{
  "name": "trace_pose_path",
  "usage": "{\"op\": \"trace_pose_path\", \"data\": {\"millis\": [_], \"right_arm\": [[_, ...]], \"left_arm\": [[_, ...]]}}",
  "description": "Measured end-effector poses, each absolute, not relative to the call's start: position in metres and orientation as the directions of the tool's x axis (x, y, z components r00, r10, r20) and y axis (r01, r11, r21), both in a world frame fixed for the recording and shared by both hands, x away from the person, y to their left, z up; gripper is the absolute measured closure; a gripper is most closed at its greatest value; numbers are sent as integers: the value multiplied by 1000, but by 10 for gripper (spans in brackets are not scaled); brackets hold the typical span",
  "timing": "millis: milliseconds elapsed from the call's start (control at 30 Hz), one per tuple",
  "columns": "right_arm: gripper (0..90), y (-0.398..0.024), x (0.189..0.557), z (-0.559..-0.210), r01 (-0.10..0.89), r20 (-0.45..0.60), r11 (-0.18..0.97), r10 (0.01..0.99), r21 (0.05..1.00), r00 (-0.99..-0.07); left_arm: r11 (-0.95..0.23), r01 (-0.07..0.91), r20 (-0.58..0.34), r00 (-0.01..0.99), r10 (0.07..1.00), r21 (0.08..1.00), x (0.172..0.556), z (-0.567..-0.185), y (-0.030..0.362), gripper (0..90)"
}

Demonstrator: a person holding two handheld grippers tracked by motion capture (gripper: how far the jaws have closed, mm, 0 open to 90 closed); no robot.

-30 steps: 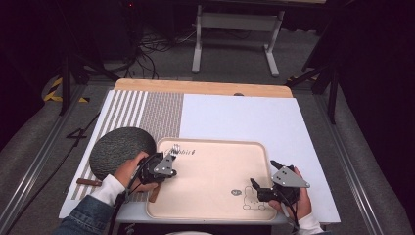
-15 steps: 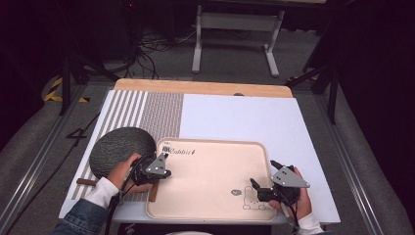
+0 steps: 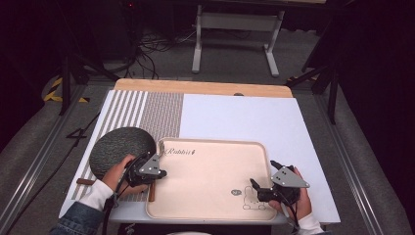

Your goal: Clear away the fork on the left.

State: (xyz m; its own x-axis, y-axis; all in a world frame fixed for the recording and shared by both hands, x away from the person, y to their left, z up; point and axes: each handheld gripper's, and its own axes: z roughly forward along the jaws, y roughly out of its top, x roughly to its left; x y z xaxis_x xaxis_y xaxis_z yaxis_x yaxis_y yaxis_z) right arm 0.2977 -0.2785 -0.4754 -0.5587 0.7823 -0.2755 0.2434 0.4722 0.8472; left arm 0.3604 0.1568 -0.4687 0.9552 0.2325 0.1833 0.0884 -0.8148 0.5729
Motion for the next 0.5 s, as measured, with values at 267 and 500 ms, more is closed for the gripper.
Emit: {"op": "trace_pose_path", "data": {"millis": [267, 500], "right_arm": [[92, -278, 297, -475, 240, -278, 474, 781, 847, -559], [92, -279, 297, -475, 238, -279, 474, 781, 848, -559]], "left_arm": [[-816, 79, 204, 951, 234, 572, 359, -469, 157, 881], [-812, 59, 215, 951, 224, 581, 358, -470, 154, 888]]}}
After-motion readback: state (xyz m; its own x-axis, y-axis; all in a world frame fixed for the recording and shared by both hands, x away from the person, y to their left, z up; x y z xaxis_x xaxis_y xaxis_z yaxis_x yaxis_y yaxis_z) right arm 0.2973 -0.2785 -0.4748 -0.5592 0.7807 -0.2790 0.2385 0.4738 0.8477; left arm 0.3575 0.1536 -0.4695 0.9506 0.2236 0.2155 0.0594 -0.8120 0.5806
